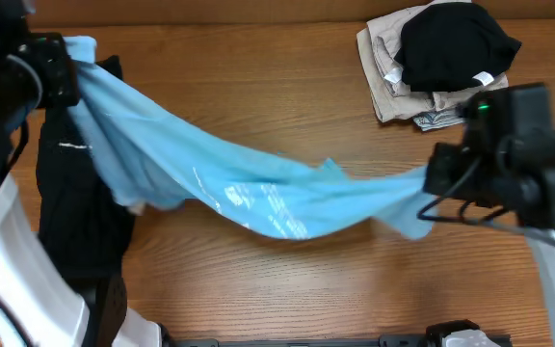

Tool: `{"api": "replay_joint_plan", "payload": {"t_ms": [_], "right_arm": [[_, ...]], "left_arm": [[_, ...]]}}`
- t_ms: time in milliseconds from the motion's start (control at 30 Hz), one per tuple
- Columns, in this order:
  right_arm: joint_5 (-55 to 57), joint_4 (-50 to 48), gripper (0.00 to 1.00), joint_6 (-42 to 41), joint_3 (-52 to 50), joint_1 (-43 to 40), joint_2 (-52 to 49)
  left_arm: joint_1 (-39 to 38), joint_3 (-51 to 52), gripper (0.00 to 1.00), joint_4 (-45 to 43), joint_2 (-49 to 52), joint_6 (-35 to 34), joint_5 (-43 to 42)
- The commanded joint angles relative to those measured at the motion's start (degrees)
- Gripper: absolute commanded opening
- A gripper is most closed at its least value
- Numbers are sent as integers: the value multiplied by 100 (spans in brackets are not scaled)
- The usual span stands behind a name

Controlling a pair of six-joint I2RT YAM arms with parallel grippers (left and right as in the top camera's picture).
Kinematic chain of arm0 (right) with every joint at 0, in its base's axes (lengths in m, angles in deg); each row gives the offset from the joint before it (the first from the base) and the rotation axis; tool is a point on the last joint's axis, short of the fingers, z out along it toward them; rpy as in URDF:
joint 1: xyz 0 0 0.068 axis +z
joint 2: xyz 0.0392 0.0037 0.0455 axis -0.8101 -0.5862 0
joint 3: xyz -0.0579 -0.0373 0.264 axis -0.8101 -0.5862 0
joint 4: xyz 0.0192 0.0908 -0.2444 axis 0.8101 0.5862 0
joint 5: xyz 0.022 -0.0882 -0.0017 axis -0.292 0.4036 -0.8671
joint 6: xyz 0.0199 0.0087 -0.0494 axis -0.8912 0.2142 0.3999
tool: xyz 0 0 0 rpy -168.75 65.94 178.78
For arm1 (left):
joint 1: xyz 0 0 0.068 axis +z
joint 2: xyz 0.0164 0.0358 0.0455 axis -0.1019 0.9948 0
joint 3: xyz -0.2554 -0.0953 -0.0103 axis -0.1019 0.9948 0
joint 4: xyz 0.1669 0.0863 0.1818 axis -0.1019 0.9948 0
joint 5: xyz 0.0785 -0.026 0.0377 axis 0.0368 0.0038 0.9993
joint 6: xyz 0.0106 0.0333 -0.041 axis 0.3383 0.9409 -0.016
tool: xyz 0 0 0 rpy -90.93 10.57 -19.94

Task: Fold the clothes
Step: 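Lift the shirt with both grippers and lay it flat on the table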

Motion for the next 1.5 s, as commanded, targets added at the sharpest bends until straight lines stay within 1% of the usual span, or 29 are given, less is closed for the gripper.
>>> {"api": "replay_joint_plan", "payload": {"t_ms": [0, 133, 167, 200, 233, 300, 333, 400, 467, 600, 667, 800, 900, 1100, 1267, 1467], "right_arm": [[-901, -197, 4, -48, -1034, 188, -20], [-1340, -461, 4, -52, -2177, 807, -22], [-1419, -505, 9, -50, -2389, 973, -22], [-1458, -525, 20, -46, -2518, 1097, -22], [-1453, -533, 39, -24, -2640, 1241, -22], [-1449, -597, 54, 92, -2710, 1423, -22], [-1425, -682, 56, 103, -2697, 1447, -22], [-1318, -1010, 57, 105, -2610, 1432, -22], [-1180, -1589, 58, 103, -2509, 1384, -22], [-651, -3176, 58, 98, -2492, 1325, -175], [-260, -3775, 58, 120, -2492, 1327, -435], [76, -4686, 59, 776, -2490, 1331, -1333], [114, -5097, 59, 1176, -2487, 1325, -2041], [293, -5447, 59, 1416, -2481, 1325, -2997], [374, -5672, 58, 1464, -2481, 1325, -3338], [376, -5954, 51, 1486, -2494, 1327, -3569]], "left_arm": [[-2, 114, 4, 24, 446, 116, -243], [-4, 116, 4, 24, 610, 114, -245], [-9, 116, 4, 24, 647, 114, -254], [-9, 118, 4, 22, 667, 114, -264], [-9, 118, 4, 24, 691, 114, -264], [-9, 118, 4, 24, 723, 114, -271], [-9, 120, 4, 24, 739, 114, -282], [-9, 129, 4, 24, 750, 114, -367], [-9, 131, 4, 24, 754, 114, -411], [-9, 140, 4, 22, 754, 114, -409], [-9, 140, 4, 24, 754, 114, -411], [-9, 140, 4, 24, 763, 114, -411], [-9, 140, 4, 24, 782, 111, -409], [-13, 144, 4, 24, 898, 114, -409], [-13, 144, 4, 24, 1097, 111, -411], [-13, 144, 4, 24, 1292, 114, -409]]}}
